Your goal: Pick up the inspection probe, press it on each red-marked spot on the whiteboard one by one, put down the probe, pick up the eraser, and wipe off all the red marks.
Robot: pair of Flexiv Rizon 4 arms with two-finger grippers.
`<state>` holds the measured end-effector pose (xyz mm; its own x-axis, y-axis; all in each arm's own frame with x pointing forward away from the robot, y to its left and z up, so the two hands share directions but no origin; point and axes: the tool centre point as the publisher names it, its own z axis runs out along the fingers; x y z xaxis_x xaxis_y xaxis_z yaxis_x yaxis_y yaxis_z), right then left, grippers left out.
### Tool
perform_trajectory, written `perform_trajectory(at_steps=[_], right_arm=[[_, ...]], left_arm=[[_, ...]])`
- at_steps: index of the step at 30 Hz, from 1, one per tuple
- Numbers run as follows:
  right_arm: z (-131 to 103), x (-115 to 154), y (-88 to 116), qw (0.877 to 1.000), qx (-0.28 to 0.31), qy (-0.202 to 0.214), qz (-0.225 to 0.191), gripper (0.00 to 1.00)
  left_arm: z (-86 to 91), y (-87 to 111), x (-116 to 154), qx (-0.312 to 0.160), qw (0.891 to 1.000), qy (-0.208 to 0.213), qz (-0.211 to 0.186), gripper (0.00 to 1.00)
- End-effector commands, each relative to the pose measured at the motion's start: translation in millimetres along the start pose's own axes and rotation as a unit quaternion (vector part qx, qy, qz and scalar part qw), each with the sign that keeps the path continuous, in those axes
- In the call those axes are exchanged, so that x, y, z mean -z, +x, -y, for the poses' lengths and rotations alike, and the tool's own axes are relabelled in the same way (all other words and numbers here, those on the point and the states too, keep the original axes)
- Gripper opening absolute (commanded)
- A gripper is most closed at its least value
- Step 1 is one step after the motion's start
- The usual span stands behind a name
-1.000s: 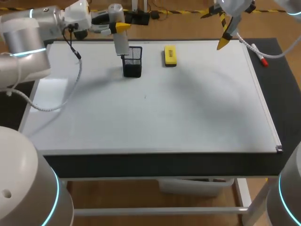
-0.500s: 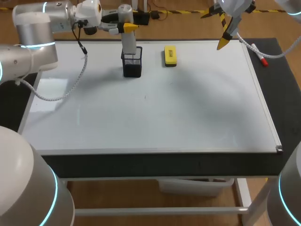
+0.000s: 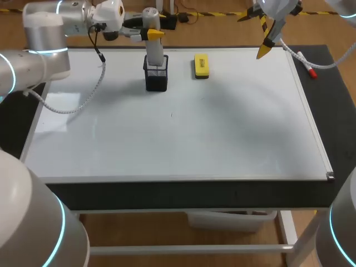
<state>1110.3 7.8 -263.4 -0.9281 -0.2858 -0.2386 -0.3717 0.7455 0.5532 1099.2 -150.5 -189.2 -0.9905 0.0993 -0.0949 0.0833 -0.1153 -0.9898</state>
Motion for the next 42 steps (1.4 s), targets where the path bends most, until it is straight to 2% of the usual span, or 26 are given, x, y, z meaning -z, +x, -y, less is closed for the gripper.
perform_trajectory(at_steps=[1,19,42], right_arm=[[-0.4,1.0,0.2,1.000,0.000,0.002,-0.001,1.00],[-0.4,1.0,0.2,1.000,0.000,0.002,-0.001,1.00],[-0.4,1.0,0.2,1.000,0.000,0.002,-0.001,1.00]], left_arm=[[-6.3,-3.4,0.9,0.002,0.999,0.003,-0.035,0.00],[-29.6,-2.5,1.4,0.013,1.000,0.000,-0.012,0.00],[-61.1,-9.0,6.6,0.025,1.000,0.008,-0.004,0.00]])
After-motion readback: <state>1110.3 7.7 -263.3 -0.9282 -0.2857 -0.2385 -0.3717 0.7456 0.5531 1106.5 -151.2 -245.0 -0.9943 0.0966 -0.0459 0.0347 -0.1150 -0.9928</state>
